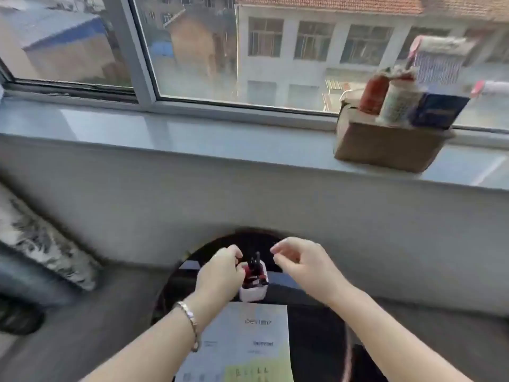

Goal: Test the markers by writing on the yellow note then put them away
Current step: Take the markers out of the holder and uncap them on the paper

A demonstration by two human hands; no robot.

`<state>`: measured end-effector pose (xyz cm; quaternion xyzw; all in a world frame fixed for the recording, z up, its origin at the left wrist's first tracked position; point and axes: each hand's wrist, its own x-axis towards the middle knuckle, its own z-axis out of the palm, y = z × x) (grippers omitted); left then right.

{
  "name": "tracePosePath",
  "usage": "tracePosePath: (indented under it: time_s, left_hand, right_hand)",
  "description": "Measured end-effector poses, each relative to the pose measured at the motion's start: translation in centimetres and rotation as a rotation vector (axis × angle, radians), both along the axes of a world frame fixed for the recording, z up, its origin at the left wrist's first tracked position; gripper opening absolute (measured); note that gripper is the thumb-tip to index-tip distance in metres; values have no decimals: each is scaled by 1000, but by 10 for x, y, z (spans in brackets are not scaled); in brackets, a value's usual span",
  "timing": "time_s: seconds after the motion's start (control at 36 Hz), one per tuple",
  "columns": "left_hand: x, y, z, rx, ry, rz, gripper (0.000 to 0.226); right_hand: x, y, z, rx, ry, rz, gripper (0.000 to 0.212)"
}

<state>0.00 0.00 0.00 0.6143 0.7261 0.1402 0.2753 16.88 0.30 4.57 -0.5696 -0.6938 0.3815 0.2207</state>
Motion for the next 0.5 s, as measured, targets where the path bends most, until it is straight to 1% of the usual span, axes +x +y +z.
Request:
tracePosePath:
  time_s: [0.03, 0.11, 0.19, 0.31, 0.39, 0.5]
  left_hand:
    - [2, -1, -12, -47, 15, -2, 23]
    - [7, -3, -51, -83, 13, -20, 18]
    - [11, 2, -81, -46, -27, -29, 24]
    - [15, 6, -114, 34, -88, -16, 33]
    - [14, 6, -138, 85, -90, -11, 36]
    - [12, 6, -162, 145, -76, -27, 38]
  right_hand:
    - [-3, 3, -18, -23, -68, -3, 14]
    - [-8, 12, -73, -111, -218, -28, 16]
    - [-12, 19, -114, -160, -268, -82, 21]
    - [-18, 26, -153, -134, -306, -114, 24]
    - [-23, 29, -172, -109, -303, -129, 23]
    - [-31, 32, -194, -86, -311, -152, 28]
